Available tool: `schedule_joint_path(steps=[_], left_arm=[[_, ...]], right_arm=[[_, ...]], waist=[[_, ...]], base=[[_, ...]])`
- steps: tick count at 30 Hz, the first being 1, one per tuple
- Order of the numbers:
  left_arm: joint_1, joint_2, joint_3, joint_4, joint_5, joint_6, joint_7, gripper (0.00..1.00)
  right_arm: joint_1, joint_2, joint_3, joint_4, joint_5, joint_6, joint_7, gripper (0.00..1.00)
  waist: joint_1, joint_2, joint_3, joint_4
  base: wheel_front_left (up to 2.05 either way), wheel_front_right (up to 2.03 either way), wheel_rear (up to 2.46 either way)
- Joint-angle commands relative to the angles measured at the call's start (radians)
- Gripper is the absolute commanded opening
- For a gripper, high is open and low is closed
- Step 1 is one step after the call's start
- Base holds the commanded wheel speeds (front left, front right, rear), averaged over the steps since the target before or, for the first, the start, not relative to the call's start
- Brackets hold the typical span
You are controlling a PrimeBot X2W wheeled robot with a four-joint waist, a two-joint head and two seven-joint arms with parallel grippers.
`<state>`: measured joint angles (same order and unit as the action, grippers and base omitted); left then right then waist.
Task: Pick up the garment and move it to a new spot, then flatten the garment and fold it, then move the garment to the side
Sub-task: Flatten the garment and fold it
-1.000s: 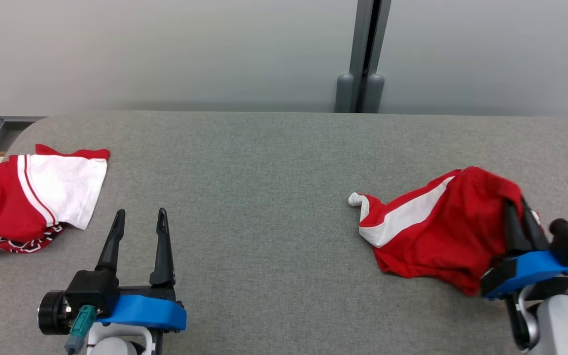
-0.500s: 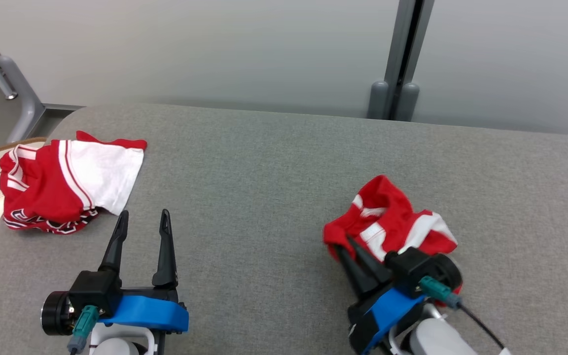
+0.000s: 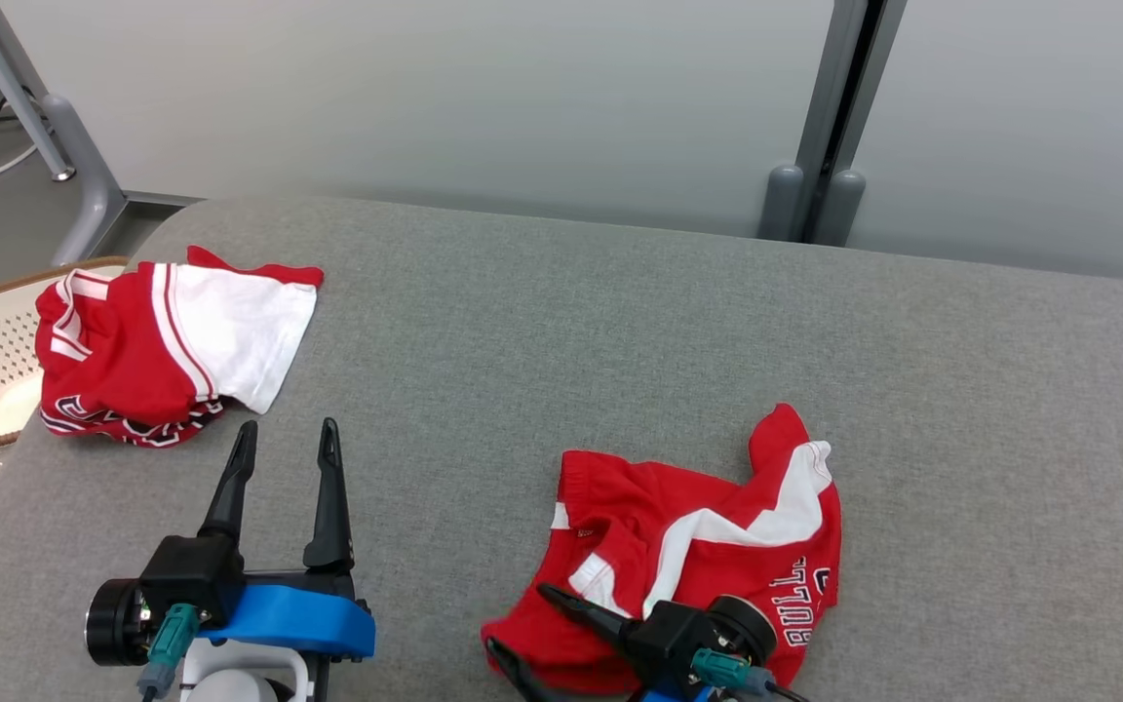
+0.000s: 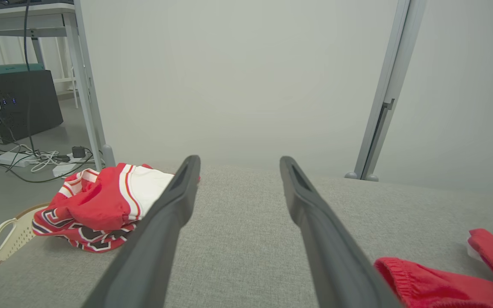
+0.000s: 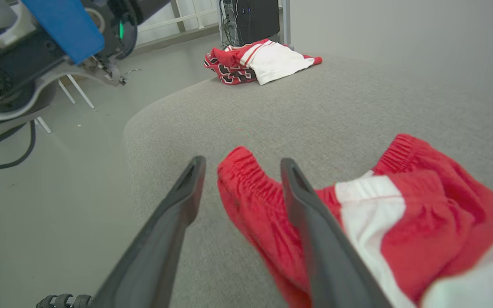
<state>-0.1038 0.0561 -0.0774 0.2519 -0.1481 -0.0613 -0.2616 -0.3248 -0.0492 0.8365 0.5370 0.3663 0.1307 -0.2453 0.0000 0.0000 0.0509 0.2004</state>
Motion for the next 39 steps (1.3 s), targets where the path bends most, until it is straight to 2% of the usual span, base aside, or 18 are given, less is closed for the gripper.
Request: schedule_joint_path(steps=[1, 4, 7, 15, 21, 28, 39], left_arm=[[0.003, -0.002, 0.005, 0.001, 0.000, 0.004, -0.005, 1.00], [0.013, -0.002, 0.012, 0.001, 0.002, 0.005, -0.005, 1.00], [0.018, -0.002, 0.016, -0.006, 0.006, 0.008, -0.005, 1.00], [0.030, -0.001, 0.031, -0.026, 0.009, 0.012, -0.005, 1.00], [0.019, -0.002, 0.032, -0.029, 0.009, 0.007, -0.005, 1.00], [-0.005, -0.003, 0.024, -0.028, 0.003, 0.000, -0.005, 1.00], [-0.030, -0.005, 0.016, -0.022, -0.004, 0.000, -0.005, 1.00]], right_arm=[[-0.012, -0.002, 0.001, -0.003, 0.009, 0.000, -0.007, 1.00], [-0.012, -0.002, -0.014, -0.029, 0.010, 0.000, -0.014, 1.00], [-0.015, -0.003, -0.074, -0.058, -0.024, 0.000, -0.019, 1.00], [-0.044, -0.020, -0.421, -0.099, -0.204, 0.000, -0.015, 1.00], [-0.069, -0.055, -0.584, -0.119, -0.274, 0.000, 0.055, 1.00], [-0.071, -0.061, -0.638, -0.061, -0.305, 0.000, 0.129, 1.00], [-0.084, -0.039, -0.619, 0.139, -0.296, 0.000, 0.158, 1.00]], waist=[[0.0000, 0.0000, -0.004, -0.007], [0.0000, 0.0000, -0.015, -0.022], [0.0000, 0.0000, -0.021, -0.038], [0.0000, 0.0000, -0.012, -0.077], [0.0000, 0.0000, 0.000, -0.082], [0.0000, 0.0000, 0.028, -0.062], [0.0000, 0.0000, 0.073, -0.026]], base=[[0.00, 0.00, 0.00], [0.00, 0.00, 0.00], [0.00, 0.00, 0.00], [0.00, 0.00, 0.00], [0.00, 0.00, 0.00], [0.00, 0.00, 0.00], [0.00, 0.00, 0.00]])
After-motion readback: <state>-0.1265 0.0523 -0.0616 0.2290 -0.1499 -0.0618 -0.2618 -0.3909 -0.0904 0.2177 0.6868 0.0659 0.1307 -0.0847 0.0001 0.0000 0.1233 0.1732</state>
